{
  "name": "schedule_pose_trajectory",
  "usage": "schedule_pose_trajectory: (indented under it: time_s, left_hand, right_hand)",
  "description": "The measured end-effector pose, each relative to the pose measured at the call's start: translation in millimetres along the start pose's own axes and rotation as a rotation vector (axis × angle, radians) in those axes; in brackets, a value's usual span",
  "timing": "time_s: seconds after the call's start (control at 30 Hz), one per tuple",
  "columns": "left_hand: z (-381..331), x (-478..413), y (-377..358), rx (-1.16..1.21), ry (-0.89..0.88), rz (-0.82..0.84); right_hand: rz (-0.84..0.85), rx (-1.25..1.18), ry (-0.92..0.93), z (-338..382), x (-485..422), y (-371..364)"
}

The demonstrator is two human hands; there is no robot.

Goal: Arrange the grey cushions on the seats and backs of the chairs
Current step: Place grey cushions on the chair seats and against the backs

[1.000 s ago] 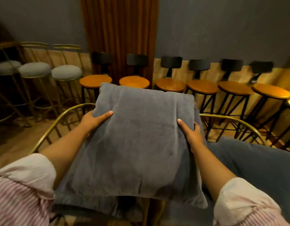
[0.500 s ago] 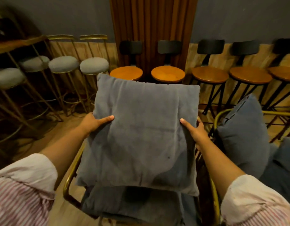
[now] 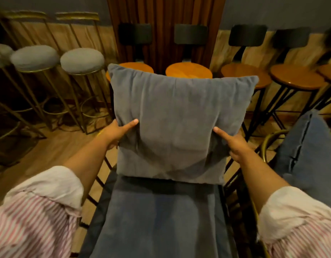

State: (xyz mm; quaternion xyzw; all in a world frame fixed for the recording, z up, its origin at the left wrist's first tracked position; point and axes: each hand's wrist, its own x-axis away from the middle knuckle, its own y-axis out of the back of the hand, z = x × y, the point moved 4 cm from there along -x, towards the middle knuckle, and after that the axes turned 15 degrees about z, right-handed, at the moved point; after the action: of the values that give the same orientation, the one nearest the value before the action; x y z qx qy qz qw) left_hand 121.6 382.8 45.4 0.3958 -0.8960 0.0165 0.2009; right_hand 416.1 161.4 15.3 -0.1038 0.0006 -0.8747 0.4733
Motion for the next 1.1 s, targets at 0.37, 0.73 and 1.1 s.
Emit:
schedule_pose_trajectory:
  time_s: [0.37,0.73,1.1]
  left_hand:
    - [44,-112,-7,0.003,-0.067,-0.114]
    - [110,-145,-9,-0.102,0.047,-0.126]
    - [122,-137,-22,-0.08,0.262,-0.12]
  right_hand:
    - [-0.068,0.024,-0.006,-69,-86,16]
    - [-0.245,0.189,-0.033,-133,-105,16]
    - [-0.192,0.188,-0.159,-162,-92,12]
